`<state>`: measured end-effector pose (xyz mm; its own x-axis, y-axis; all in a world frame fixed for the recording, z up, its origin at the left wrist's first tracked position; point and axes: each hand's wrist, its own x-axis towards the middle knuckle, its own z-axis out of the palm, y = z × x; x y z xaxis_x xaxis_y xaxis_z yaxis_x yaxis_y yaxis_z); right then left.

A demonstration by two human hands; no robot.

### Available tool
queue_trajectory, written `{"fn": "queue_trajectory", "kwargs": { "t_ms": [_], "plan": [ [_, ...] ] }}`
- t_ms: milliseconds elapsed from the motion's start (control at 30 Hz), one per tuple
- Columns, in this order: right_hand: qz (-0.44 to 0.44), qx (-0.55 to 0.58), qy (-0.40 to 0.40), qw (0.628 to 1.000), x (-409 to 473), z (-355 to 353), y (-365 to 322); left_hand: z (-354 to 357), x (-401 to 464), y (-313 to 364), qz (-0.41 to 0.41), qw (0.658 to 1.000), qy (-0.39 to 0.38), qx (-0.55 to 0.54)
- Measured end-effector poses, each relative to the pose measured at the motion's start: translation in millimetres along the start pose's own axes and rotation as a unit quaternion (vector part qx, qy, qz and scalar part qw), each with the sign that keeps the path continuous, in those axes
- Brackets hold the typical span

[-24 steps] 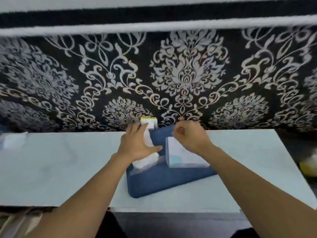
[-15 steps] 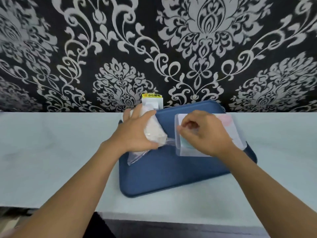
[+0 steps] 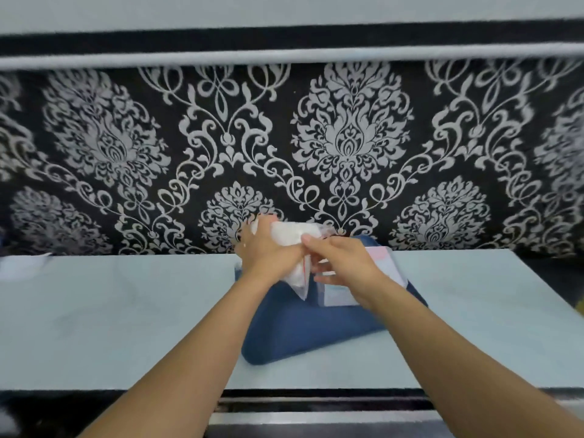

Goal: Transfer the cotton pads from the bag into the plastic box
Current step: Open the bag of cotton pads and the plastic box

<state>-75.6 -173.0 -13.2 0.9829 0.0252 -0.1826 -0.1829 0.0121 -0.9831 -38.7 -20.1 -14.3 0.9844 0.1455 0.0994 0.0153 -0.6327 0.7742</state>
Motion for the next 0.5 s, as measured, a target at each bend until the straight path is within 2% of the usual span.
{"fn": "queue_trajectory", "kwargs": {
  "t_ms": [133,267,333,433,500],
  "plan": [
    [0.048,0.114,-0.011,0.992,-20.8,-0.2,5.0,-10.5,-27.5,7.5,0.098,0.992,0.007,0.083],
    [0.045,0.139,-0.013,0.989,-24.5,-7.4,15.3,-15.3,-33.7,0.8,0.095,0.993,-0.02,0.072],
    [0.051,0.122,-0.027,0.991,-22.2,-9.0,20.7,-17.7,-26.1,-13.8,0.066,0.995,-0.07,0.033],
    [0.042,0.081,-0.046,0.995,-11.2,-8.0,24.0,-15.1,-15.0,-36.2,0.028,0.985,-0.136,-0.1],
    [0.023,0.069,-0.045,0.996,-1.8,-3.2,25.7,-6.2,-8.1,-46.8,0.047,0.988,-0.08,-0.121]
  ]
}}
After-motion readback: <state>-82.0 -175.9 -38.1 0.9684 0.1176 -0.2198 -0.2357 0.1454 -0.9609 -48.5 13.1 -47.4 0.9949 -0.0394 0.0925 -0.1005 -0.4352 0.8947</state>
